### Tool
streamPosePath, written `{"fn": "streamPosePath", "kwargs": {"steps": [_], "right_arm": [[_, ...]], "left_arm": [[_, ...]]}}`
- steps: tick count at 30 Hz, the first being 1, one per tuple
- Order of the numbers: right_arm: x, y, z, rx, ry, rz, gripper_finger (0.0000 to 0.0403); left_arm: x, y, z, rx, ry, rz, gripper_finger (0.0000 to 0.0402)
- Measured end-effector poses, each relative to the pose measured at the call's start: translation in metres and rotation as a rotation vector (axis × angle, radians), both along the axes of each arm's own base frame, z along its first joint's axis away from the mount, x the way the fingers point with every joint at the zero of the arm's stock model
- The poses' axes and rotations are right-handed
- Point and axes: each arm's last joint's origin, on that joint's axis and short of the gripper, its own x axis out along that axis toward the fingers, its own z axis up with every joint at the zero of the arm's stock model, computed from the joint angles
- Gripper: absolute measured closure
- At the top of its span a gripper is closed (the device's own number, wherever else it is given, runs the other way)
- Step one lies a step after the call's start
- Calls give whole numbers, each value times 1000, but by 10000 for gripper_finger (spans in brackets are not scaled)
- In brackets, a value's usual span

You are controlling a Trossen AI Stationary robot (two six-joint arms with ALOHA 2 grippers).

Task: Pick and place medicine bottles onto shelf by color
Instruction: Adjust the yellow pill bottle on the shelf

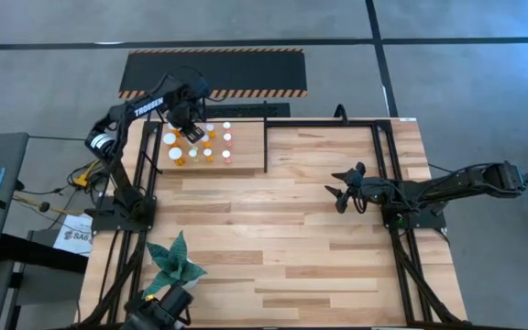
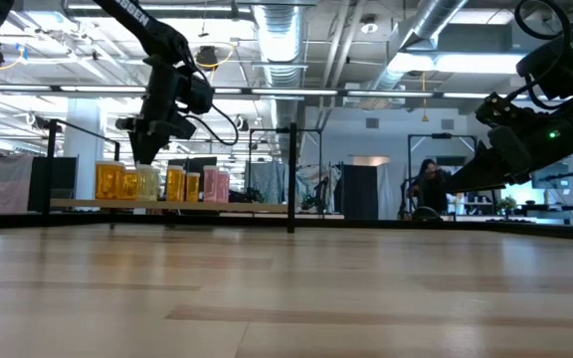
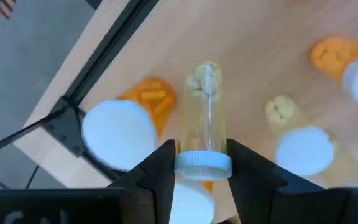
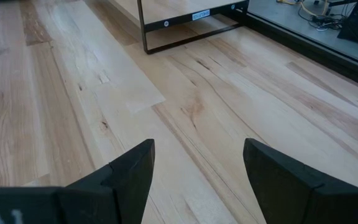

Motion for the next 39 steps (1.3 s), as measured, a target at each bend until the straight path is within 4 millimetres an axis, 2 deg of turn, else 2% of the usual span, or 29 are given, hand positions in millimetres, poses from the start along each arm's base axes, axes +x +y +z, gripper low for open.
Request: {"fn": "streamPosePath", "kwargs": {"steps": [5,15,31,39], "right_arm": [[0,0,0,0,0,0,132],[0,0,0,0,1,0,132],[0,0,0,0,2,0,132],[0,0,0,0,2,0,132]], "left_arm": [[-3,0,-2,-15,21,-4,284],[3,10,-25,-148,94,-2,284],[9,15,-24,-176,100,-4,282],[10,16,-24,-164,88,-6,249]]}}
